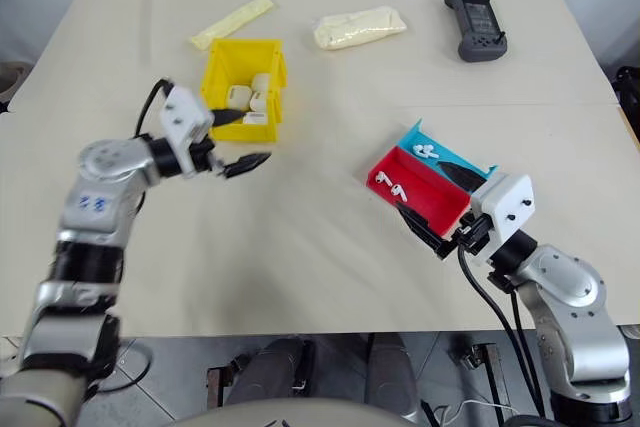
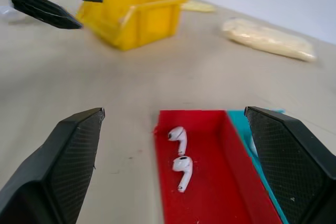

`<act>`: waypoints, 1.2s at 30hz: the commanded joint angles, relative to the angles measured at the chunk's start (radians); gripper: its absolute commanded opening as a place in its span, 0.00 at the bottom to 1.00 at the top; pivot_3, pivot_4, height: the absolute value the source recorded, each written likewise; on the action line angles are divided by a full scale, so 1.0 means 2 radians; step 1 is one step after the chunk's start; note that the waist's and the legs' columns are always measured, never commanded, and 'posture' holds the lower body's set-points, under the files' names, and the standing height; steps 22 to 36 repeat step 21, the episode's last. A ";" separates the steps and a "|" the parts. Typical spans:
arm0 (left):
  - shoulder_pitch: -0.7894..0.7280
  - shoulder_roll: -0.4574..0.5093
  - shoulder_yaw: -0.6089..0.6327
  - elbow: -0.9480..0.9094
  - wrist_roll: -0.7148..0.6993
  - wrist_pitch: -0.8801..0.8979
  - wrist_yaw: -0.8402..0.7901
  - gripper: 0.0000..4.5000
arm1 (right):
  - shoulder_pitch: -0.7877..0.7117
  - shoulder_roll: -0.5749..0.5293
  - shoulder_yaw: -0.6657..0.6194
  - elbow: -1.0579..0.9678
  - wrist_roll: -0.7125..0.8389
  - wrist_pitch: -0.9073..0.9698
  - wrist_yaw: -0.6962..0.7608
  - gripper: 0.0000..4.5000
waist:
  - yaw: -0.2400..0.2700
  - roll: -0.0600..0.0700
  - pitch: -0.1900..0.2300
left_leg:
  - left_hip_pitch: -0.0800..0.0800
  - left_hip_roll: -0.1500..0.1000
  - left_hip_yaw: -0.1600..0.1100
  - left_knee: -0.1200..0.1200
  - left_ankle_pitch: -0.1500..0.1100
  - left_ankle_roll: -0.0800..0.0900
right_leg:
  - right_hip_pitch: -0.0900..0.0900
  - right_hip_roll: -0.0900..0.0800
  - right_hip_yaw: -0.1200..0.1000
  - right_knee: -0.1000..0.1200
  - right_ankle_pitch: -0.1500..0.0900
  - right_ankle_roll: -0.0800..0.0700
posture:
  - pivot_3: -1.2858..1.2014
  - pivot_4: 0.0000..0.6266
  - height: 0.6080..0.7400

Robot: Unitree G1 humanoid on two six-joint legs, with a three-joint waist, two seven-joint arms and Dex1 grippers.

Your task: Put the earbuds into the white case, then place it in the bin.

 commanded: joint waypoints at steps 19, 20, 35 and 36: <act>0.169 0.045 0.096 -0.083 -0.076 -0.081 -0.069 0.99 | -0.080 -0.064 -0.013 0.106 0.019 -0.020 0.111 1.00 | 0.012 0.000 0.000 | 0.001 0.000 0.000 0.000 0.000 0.000 | 0.002 -0.001 -0.001 -0.001 0.000 0.000 | 0.52 0.24 1.00; 0.169 0.043 0.096 -0.084 -0.079 -0.078 -0.068 0.99 | -0.081 -0.064 -0.013 0.106 0.020 -0.019 0.111 1.00 | 0.013 0.000 0.000 | 0.001 0.000 0.000 0.000 0.000 0.000 | 0.002 -0.001 -0.001 -0.001 0.000 0.000 | 0.52 0.24 1.00; 0.168 0.043 0.094 -0.086 -0.077 -0.082 -0.069 0.99 | -0.081 -0.064 -0.014 0.106 0.021 -0.019 0.111 1.00 | 0.013 0.000 0.000 | 0.001 0.000 0.000 0.000 0.000 0.000 | 0.002 -0.001 -0.001 -0.001 0.000 0.000 | 0.52 0.24 1.00; 0.168 0.043 0.094 -0.086 -0.077 -0.082 -0.069 0.99 | -0.081 -0.064 -0.014 0.106 0.021 -0.019 0.111 1.00 | 0.013 0.000 0.000 | 0.001 0.000 0.000 0.000 0.000 0.000 | 0.002 -0.001 -0.001 -0.001 0.000 0.000 | 0.52 0.24 1.00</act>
